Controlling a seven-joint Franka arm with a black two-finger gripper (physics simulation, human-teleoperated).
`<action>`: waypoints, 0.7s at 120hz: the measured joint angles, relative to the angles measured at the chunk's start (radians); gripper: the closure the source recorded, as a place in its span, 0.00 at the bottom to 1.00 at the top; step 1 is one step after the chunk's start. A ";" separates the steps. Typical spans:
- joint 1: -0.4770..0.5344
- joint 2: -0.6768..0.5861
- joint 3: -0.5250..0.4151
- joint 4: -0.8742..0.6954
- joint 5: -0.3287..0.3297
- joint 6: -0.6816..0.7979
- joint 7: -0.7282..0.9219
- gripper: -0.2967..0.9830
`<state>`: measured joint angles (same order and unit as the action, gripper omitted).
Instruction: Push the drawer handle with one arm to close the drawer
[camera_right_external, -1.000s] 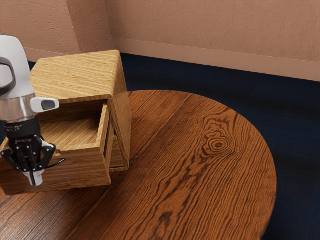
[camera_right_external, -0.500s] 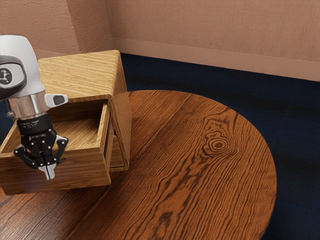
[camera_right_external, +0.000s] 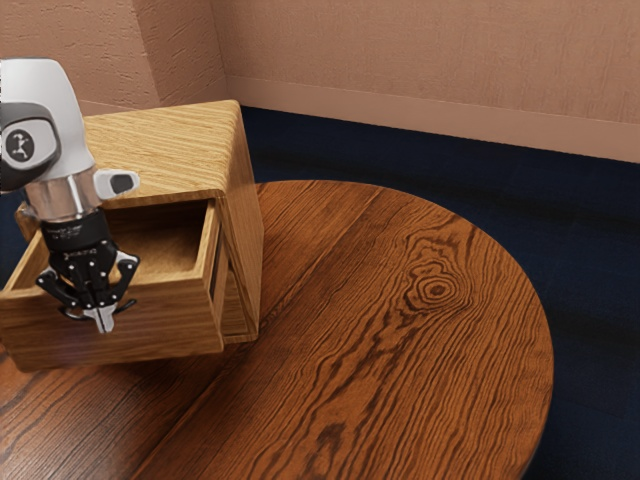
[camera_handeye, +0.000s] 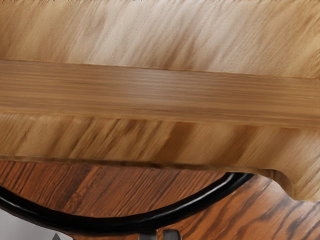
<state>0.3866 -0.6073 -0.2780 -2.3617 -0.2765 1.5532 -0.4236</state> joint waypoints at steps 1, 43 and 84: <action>0.000 0.002 0.000 0.002 0.000 0.001 0.001 0.85; 0.001 0.091 0.000 0.053 0.019 0.045 0.032 0.85; 0.025 0.166 0.005 0.112 0.053 0.070 0.050 0.85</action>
<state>0.4119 -0.4413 -0.2728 -2.2499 -0.2237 1.6229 -0.3739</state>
